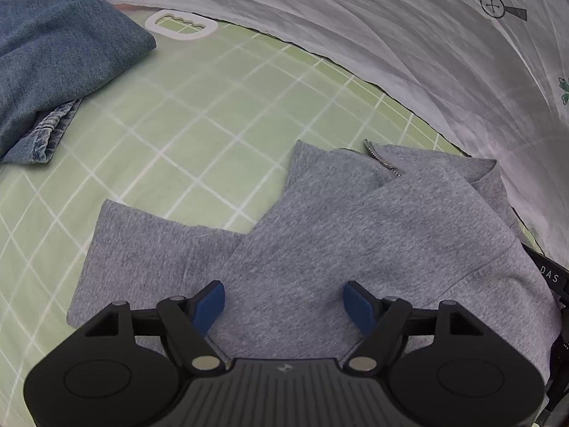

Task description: Fold clothes

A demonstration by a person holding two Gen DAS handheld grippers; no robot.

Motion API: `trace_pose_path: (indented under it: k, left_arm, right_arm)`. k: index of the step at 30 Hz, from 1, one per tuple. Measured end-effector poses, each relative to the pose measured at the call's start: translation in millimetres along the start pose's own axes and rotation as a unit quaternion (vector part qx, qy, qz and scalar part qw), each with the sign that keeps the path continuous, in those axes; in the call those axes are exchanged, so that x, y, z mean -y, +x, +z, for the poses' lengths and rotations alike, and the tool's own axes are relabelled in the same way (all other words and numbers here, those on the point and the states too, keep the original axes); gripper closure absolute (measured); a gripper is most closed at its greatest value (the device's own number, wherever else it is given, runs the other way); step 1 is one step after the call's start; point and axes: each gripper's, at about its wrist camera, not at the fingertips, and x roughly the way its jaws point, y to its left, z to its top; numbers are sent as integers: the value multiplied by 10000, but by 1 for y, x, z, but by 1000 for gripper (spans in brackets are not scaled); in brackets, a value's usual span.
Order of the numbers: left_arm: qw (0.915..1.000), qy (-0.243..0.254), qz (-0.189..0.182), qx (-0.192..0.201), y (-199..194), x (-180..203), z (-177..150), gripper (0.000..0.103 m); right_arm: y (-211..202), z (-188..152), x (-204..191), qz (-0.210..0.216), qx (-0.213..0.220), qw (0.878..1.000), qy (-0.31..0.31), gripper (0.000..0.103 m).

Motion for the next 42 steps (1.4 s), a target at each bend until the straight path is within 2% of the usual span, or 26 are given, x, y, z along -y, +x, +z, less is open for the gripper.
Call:
trace_pose_path:
  k: [2,3,6,8,9,10,11,12,13,14,21,26,34,37,39,41,42]
  left_arm:
    - [10000,5,5,-5,-1,0,0,28]
    - [10000,15,13,6,-2,0,0,28]
    - [10000,40,26,69,-5,1,-3,29]
    - [9999,66,26,116,-8,2,-5,36]
    - [9999,85,26,142,-10,2,-7,45]
    - [9998,112,29,175,-14,3,-9,58]
    - [9997,130,24,198,-17,4,-10,76]
    - [9997,132,-31,214,-20,4,-12,85]
    - [9996,139,-101,240,-25,4,-15,99]
    - [9994,145,-172,266,-31,4,-17,101]
    - [9957,478,-421,671,-87,4,-53,103]
    - [9916,763,-438,947,-124,0,-86,103]
    - [9927,657,-583,827,-128,-22,-113,103]
    - [9928,577,-647,827,-126,-29,-112,103]
    - [9926,550,-675,850,-126,-33,-110,103]
    - [9922,551,-714,864,-126,-37,-106,103]
    - [9920,554,-733,860,-125,-38,-104,103]
  right_arm:
    - [-5,-1,-4,-18,126,9998,-169,80]
    - [-10,-2,-4,-25,221,9996,-166,92]
    - [-23,-2,-5,-47,512,9986,-148,96]
    - [-40,-4,-5,10,789,9968,-135,96]
    - [-50,-5,-6,30,926,9956,-140,96]
    - [-60,-6,-7,50,1062,9942,-145,97]
    - [-69,-7,-6,56,1157,9931,-163,97]
    - [-84,-9,-8,78,1295,9914,-155,97]
    - [-95,-11,-10,95,1386,9902,-128,98]
    - [-111,-16,-12,123,1524,9882,-66,98]
    - [-197,-79,-18,-247,1900,9806,415,102]
    - [-224,-149,7,-452,1620,9772,1296,102]
    - [-222,-197,7,-595,1176,9704,2023,102]
    - [-228,-188,0,-699,1172,9723,1895,101]
    - [-234,-185,1,-714,1259,9666,2114,99]
    - [-241,-181,2,-727,1346,9602,2337,91]
    - [-244,-180,3,-733,1390,9568,2448,79]
